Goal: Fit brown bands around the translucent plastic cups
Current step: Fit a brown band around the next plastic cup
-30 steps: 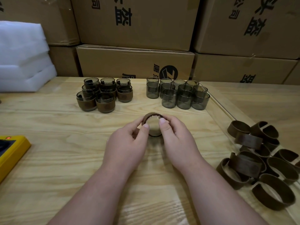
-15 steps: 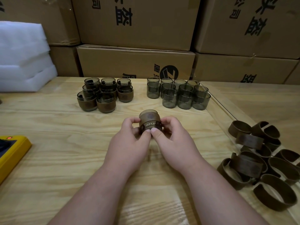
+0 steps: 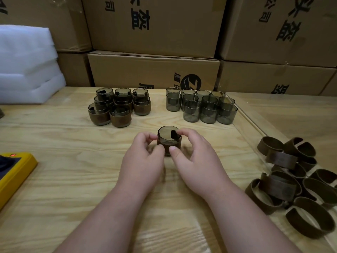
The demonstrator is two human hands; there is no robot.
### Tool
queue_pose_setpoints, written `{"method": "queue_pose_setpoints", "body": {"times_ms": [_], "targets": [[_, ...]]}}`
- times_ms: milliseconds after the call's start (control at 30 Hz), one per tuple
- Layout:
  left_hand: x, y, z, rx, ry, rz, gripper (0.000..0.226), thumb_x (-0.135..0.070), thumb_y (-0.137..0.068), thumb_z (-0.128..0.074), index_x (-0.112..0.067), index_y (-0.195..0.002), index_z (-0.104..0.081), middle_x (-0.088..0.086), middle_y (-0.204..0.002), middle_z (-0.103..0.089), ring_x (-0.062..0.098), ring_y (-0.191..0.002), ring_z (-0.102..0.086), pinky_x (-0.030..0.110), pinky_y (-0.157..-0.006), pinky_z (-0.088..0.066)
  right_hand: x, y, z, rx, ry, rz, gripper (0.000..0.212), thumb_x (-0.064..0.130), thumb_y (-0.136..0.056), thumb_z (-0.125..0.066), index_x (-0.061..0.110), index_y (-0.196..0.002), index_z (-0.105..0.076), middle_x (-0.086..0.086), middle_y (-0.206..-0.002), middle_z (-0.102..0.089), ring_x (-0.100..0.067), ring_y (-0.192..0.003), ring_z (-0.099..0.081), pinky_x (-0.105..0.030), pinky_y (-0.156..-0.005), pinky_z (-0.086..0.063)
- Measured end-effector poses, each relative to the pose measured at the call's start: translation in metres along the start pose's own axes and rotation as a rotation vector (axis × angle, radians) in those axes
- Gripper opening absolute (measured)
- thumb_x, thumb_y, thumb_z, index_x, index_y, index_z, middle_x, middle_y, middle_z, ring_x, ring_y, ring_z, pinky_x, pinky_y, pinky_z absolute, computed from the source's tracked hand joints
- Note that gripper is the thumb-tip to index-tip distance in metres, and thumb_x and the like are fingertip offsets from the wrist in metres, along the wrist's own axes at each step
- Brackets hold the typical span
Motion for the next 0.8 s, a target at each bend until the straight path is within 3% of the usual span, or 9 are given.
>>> {"method": "queue_pose_setpoints", "body": {"times_ms": [100, 233, 400, 533, 667, 800], "targets": [[-0.002, -0.002, 0.003, -0.107, 0.174, 0.029, 0.017, -0.022, -0.089, -0.059, -0.035, -0.1, -0.06, -0.019, -0.109, -0.069, -0.018, -0.082, -0.061, 0.018, -0.072, -0.043, 0.008, 0.003, 0.0, 0.053, 0.25, 0.061, 0.054, 0.056, -0.088, -0.047, 0.044, -0.14, -0.048, 0.017, -0.149, -0.047, -0.012, -0.14, -0.038, -0.039, -0.116, -0.033], [-0.003, -0.004, 0.005, -0.197, 0.279, 0.04, 0.023, -0.01, -0.096, -0.054, -0.032, -0.101, -0.059, -0.018, -0.1, -0.074, -0.021, -0.083, -0.06, 0.0, -0.063, -0.038, 0.01, 0.008, -0.006, 0.113, 0.351, 0.049, 0.06, 0.059, -0.092, -0.048, 0.048, -0.149, -0.036, 0.011, -0.166, -0.027, -0.016, -0.15, -0.022, -0.04, -0.121, -0.021], [-0.002, -0.005, 0.007, -0.242, 0.356, 0.036, 0.023, -0.01, -0.097, -0.053, -0.032, -0.103, -0.061, -0.022, -0.094, -0.075, -0.016, -0.084, -0.063, 0.009, -0.07, -0.042, 0.013, 0.007, -0.017, 0.079, 0.336, 0.084, 0.06, 0.06, -0.089, -0.045, 0.048, -0.148, -0.039, 0.015, -0.167, -0.022, -0.014, -0.15, -0.023, -0.039, -0.122, -0.022], [-0.003, -0.005, 0.006, -0.261, 0.418, 0.036, 0.024, -0.009, -0.098, -0.051, -0.03, -0.102, -0.063, -0.018, -0.093, -0.076, -0.01, -0.081, -0.066, 0.012, -0.07, -0.044, 0.014, -0.003, -0.034, 0.106, 0.231, 0.061, 0.064, 0.043, -0.091, -0.055, 0.048, -0.152, -0.034, 0.017, -0.169, -0.01, -0.011, -0.151, -0.018, -0.036, -0.123, -0.025], [-0.004, -0.006, 0.005, -0.292, 0.495, 0.029, 0.025, -0.005, -0.099, -0.051, -0.025, -0.101, -0.064, -0.012, -0.088, -0.077, -0.008, -0.07, -0.065, 0.005, -0.059, -0.044, 0.018, -0.02, -0.049, 0.156, 0.273, 0.075, 0.073, 0.036, -0.091, -0.054, 0.051, -0.155, -0.023, 0.019, -0.17, 0.001, -0.013, -0.153, -0.016, -0.038, -0.122, -0.028], [-0.006, -0.007, 0.006, -0.283, 0.543, 0.034, 0.031, 0.002, -0.096, -0.048, -0.022, -0.099, -0.067, -0.012, -0.084, -0.076, -0.008, -0.057, -0.062, 0.006, -0.05, -0.044, 0.024, -0.038, -0.062, 0.175, 0.246, 0.066, 0.075, 0.03, -0.09, -0.053, 0.053, -0.155, -0.023, 0.023, -0.169, 0.002, -0.012, -0.153, -0.015, -0.04, -0.122, -0.03]]}}
Point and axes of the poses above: each hand's wrist, its own y-axis away from the middle knuckle, its own z-axis out of the back of the hand, x = y × z, the point moved 1 cm from there along -y, towards the middle knuckle
